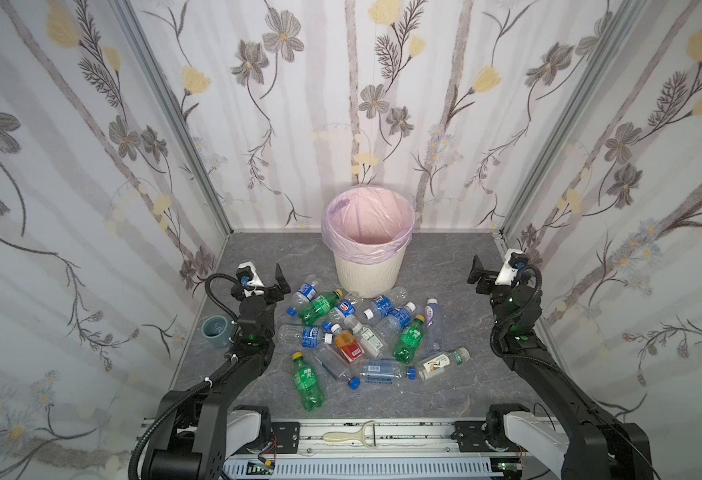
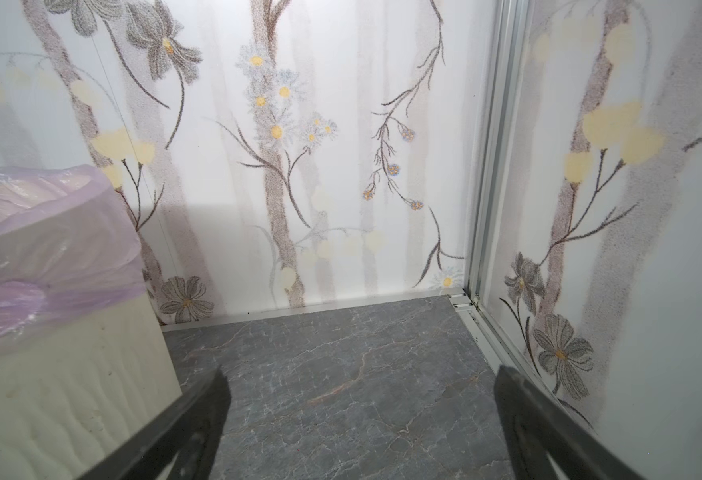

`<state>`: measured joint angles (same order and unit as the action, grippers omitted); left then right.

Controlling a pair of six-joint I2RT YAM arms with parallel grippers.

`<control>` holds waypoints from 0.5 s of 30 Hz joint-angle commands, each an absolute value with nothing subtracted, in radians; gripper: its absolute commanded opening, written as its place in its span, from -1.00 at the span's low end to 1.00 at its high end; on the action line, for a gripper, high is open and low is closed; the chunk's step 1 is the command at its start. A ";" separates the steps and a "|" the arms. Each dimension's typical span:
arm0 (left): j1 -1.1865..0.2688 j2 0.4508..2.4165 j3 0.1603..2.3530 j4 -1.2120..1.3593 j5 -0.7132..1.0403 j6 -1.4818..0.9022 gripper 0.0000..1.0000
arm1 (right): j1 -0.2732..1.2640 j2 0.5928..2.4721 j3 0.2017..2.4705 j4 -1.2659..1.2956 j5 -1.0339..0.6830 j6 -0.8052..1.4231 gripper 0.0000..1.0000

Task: Throw the plastic bottles in the bin
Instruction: 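Lower the right gripper onto a clear bottle with white cap and grasp it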

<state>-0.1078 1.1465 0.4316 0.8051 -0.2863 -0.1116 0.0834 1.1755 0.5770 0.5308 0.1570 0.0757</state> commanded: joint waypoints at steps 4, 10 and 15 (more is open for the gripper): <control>-0.118 1.070 0.628 0.212 -0.225 -0.264 1.00 | 0.122 1.204 0.835 -0.086 0.156 0.190 0.96; -0.120 0.952 0.681 0.003 -0.124 -0.336 1.00 | 0.167 1.236 0.898 -0.273 0.027 0.256 0.88; -0.120 0.894 0.723 -0.150 -0.065 -0.338 1.00 | 0.221 1.289 0.880 -0.345 -0.023 0.319 0.82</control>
<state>-0.1207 0.9157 0.7063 -0.0177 -0.1200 -0.3115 0.2043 1.2678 0.8879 -0.2604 0.0296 0.2623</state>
